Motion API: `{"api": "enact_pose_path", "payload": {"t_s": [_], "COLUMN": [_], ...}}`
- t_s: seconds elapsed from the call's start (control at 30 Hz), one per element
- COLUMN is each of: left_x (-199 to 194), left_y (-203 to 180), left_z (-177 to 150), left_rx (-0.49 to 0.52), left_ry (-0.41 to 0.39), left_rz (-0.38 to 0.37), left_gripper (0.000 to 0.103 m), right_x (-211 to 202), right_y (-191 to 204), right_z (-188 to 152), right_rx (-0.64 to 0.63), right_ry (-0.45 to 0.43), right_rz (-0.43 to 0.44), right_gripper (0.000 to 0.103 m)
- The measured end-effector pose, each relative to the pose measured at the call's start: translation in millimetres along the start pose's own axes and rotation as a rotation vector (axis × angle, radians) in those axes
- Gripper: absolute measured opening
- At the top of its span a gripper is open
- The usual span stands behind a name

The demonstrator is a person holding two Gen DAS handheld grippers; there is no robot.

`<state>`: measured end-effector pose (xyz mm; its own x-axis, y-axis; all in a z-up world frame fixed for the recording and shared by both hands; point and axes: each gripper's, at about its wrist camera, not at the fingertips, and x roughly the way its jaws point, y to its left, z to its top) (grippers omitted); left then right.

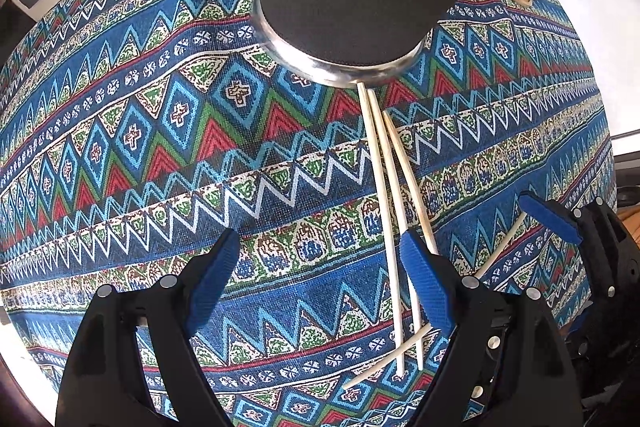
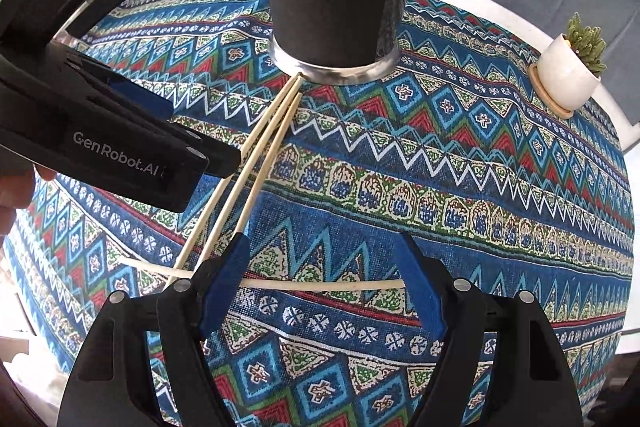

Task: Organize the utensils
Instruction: 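Move both tools down to the remaining sticks at the holder's base, then close the right tool on a wooden stick while the left tool grasps another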

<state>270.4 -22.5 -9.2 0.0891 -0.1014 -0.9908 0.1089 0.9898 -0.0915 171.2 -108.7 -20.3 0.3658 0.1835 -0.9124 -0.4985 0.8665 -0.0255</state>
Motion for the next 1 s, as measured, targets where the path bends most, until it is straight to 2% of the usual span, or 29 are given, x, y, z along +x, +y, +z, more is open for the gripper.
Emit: {"api": "enact_pose_path", "payload": {"t_s": [0.1, 0.27, 0.37, 0.43, 0.57, 0.67, 0.73, 0.77, 0.8, 0.83, 0.87, 0.9, 0.93, 1.0], "left_x": [10, 11, 11, 11, 13, 15, 14, 13, 12, 11, 10, 9, 7, 4], "left_y": [-19, -21, -11, -7, 0, -1, 14, 18, 23, 26, 27, 30, 32, 42], "left_z": [1, -2, -5, -5, -8, -9, -23, -23, -24, -26, -27, -28, -30, -35], "left_rx": [0.026, -0.042, -0.03, -0.04, -0.009, -0.041, -0.071, -0.078, -0.079, -0.08, -0.083, -0.089, -0.097, -0.129], "left_ry": [0.007, -0.011, -0.011, -0.015, -0.011, -0.023, -0.033, -0.04, -0.046, -0.05, -0.056, -0.062, -0.07, -0.096], "left_rz": [0.042, 0.017, 0.076, 0.063, 0.105, 0.105, 0.107, 0.108, 0.109, 0.111, 0.111, 0.111, 0.111, 0.116], "left_gripper": [0.09, 0.09, 0.089, 0.089, 0.092, 0.092, 0.092, 0.089, 0.085, 0.083, 0.077, 0.073, 0.071, 0.056], "right_x": [4, -4, -10, -10, 1, 10, 12, 13, 12, 11, 11, 12, 12, 13], "right_y": [1, -4, -1, 3, 12, 10, 5, 2, 2, 1, 1, 0, -1, -2], "right_z": [-1, 0, 2, 4, 7, 9, 11, 11, 12, 13, 16, 18, 20, 22], "right_rx": [-0.009, 0.008, -0.001, -0.007, -0.021, -0.007, 0.018, 0.024, 0.022, 0.014, 0.008, 0.005, 0.0, -0.006], "right_ry": [0.008, -0.012, -0.029, -0.029, -0.011, 0.007, 0.004, -0.001, -0.008, -0.016, -0.01, 0.001, 0.005, 0.006], "right_rz": [-0.01, 0.032, 0.06, 0.078, 0.044, 0.001, 0.015, 0.013, 0.016, 0.021, 0.027, 0.03, 0.033, 0.041], "right_gripper": [0.069, 0.069, 0.069, 0.069, 0.069, 0.066, 0.065, 0.063, 0.048, 0.02, 0.01, 0.005, 0.005, 0.005]}}
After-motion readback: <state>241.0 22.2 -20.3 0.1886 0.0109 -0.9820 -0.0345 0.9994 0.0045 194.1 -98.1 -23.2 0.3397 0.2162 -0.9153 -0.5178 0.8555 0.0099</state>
